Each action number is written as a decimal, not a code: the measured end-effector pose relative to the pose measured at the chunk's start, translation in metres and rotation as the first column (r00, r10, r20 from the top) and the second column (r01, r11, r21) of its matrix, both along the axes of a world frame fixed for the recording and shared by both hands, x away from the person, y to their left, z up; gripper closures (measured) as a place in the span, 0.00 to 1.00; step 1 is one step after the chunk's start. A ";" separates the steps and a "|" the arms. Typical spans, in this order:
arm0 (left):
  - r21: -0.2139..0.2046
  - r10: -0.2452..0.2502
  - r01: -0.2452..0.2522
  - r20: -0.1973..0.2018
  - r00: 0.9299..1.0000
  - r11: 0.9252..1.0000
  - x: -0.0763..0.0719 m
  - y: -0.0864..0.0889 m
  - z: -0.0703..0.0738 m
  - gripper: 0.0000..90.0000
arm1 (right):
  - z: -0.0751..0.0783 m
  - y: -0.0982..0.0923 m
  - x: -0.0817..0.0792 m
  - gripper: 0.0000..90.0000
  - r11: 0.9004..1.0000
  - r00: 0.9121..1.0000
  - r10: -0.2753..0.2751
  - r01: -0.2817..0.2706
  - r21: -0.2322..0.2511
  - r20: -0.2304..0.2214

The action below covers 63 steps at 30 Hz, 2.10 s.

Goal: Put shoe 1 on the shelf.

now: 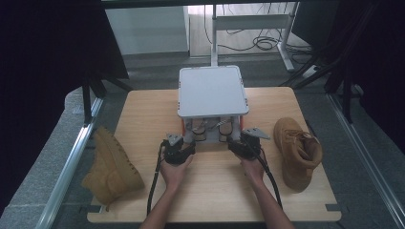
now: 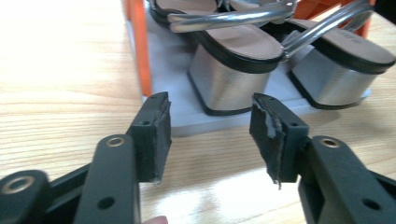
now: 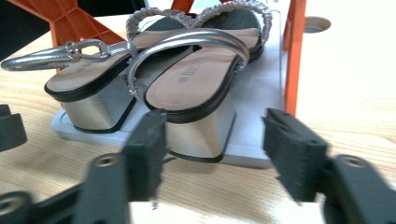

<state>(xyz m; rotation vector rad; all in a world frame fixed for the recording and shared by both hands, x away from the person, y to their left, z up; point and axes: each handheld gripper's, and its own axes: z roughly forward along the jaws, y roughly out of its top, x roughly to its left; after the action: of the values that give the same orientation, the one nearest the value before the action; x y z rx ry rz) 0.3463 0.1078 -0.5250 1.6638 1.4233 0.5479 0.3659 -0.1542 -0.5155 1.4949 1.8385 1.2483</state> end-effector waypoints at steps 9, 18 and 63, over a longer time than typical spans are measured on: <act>-0.027 0.024 -0.025 -0.037 0.999 0.999 0.009 0.012 -0.004 0.73 | -0.003 -0.007 -0.002 0.86 1.000 1.000 0.021 -0.020 0.009 -0.008; -0.007 0.007 -0.007 -0.055 0.998 1.000 0.019 0.010 -0.007 0.94 | -0.008 -0.007 0.002 0.99 0.999 0.999 0.033 -0.033 0.012 -0.037; -0.035 -0.038 0.035 -0.076 0.996 0.999 0.041 -0.009 -0.008 0.99 | -0.010 0.013 0.025 1.00 0.999 0.999 0.009 -0.008 0.033 -0.043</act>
<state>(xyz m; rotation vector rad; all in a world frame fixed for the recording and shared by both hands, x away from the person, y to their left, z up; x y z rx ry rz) 0.3869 0.0991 -0.5334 1.6967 1.4464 0.4418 0.3911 -0.1413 -0.5259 1.5448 1.8624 1.2645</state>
